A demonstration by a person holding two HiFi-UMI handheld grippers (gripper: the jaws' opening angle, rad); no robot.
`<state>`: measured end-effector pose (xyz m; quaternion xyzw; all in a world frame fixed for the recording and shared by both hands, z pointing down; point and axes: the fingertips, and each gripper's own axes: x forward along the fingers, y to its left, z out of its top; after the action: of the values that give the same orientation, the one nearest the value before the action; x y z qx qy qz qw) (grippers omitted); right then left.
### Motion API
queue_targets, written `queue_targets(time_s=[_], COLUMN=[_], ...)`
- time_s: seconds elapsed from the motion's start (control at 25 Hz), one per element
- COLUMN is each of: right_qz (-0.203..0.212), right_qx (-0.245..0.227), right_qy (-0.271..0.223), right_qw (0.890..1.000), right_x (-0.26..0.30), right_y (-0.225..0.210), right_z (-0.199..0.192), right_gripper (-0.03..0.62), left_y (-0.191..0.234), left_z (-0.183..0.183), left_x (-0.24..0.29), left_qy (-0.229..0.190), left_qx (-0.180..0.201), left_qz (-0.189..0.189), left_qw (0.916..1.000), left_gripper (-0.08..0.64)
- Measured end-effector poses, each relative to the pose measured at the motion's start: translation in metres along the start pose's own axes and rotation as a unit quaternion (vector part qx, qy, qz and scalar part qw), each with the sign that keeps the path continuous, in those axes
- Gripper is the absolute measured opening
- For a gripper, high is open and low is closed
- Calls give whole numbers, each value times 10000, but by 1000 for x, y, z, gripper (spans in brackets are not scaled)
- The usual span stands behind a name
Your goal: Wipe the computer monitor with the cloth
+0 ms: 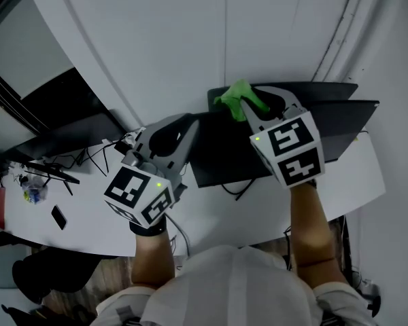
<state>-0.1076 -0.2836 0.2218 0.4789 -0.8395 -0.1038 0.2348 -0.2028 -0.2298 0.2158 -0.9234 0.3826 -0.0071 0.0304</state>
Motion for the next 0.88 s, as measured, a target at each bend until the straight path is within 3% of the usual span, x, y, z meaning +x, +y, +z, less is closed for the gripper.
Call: queue_targets(time_s=[0.56,0.88], right_qz=[-33,-214], right_qx=[-7,21], right_qy=[-8,76], right_qw=[10000,9997], right_x=[-35,-64], right_y=[-83,-149], right_z=[-50,-91], right_gripper=[92,92], left_y=[-63,-116], left_z=[3,2], left_x=[76,134], left_qy=[79,117], left_qx=[-4,40], left_qz=[9,-260], left_qw=[10000,9996], left_gripper=[40,40])
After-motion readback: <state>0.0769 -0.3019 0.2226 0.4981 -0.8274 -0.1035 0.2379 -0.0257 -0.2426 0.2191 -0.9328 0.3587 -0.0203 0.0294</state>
